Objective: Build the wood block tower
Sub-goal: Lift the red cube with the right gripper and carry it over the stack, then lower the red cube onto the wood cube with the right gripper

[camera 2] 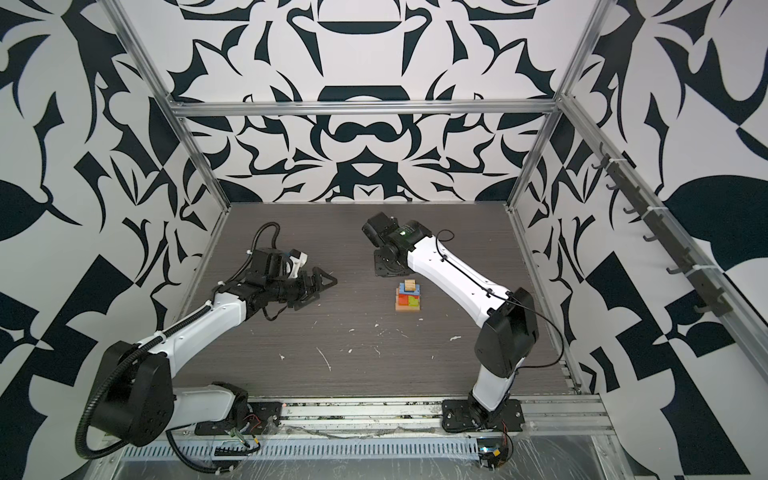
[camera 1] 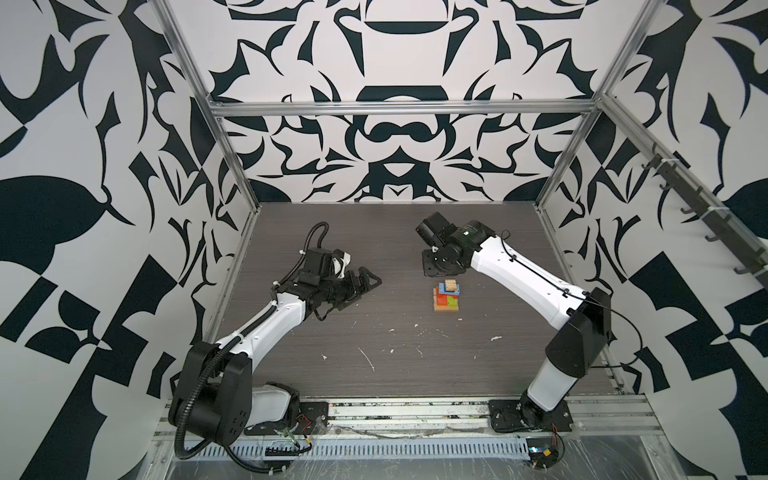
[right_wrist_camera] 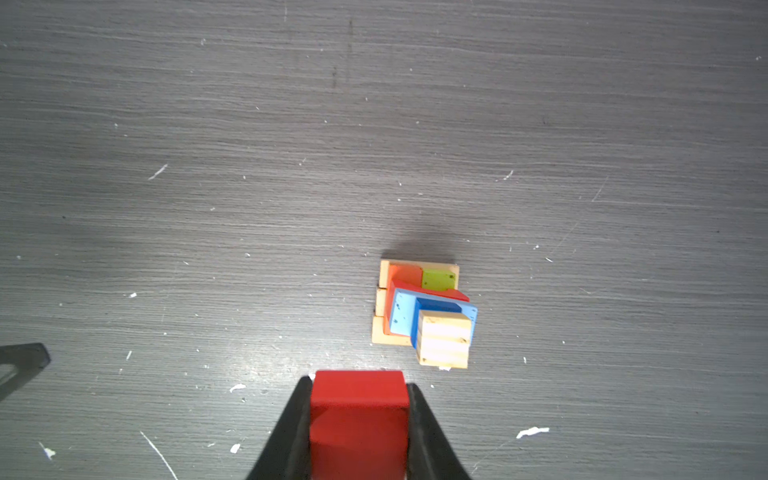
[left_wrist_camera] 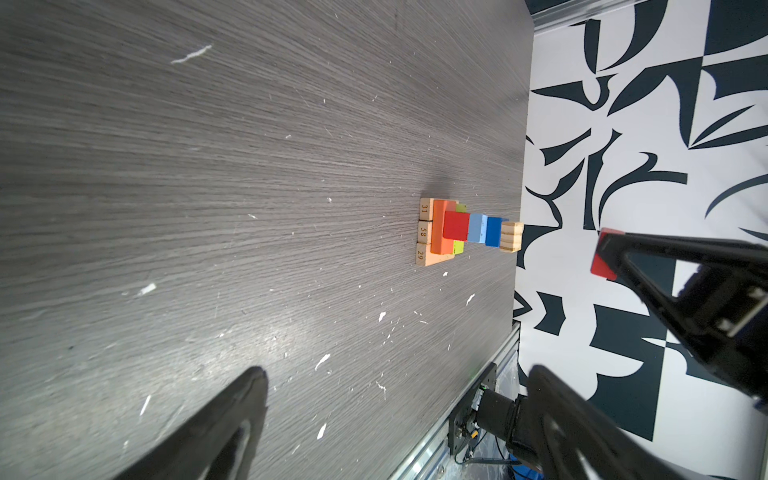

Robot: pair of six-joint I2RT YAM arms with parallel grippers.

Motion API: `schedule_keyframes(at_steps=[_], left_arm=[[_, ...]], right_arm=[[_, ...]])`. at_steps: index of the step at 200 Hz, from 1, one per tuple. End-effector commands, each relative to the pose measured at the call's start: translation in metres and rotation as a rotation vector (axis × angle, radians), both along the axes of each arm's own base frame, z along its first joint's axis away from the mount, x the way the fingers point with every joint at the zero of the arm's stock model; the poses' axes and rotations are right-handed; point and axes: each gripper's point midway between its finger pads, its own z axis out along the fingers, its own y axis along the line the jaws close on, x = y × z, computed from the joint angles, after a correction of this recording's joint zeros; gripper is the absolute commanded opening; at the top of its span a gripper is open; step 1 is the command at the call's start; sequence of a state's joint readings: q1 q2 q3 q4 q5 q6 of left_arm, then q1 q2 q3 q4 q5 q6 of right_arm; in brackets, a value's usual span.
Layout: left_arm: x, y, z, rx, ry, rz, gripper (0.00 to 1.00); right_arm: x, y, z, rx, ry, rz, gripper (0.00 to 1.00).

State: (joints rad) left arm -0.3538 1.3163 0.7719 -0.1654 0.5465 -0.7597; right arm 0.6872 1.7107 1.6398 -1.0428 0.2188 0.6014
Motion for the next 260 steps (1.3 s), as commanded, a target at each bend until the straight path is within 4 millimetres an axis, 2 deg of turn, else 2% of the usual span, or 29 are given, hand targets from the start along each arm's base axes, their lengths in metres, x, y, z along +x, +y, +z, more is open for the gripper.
schedule_keyframes(at_steps=[1, 158, 260], left_arm=[[0.007, -0.005, 0.011, -0.019, -0.022, -0.013, 1.0], [0.003, -0.004, 0.006, -0.024, -0.013, -0.008, 1.0], [0.001, -0.002, 0.005, -0.021, -0.009, -0.006, 0.99]], right_arm=[[-0.005, -0.011, 0.008, 0.002, -0.018, -0.014, 0.23], [-0.007, -0.017, -0.015, 0.057, 0.033, -0.036, 0.23], [-0.004, -0.016, -0.021, 0.069, 0.04, -0.047, 0.23]])
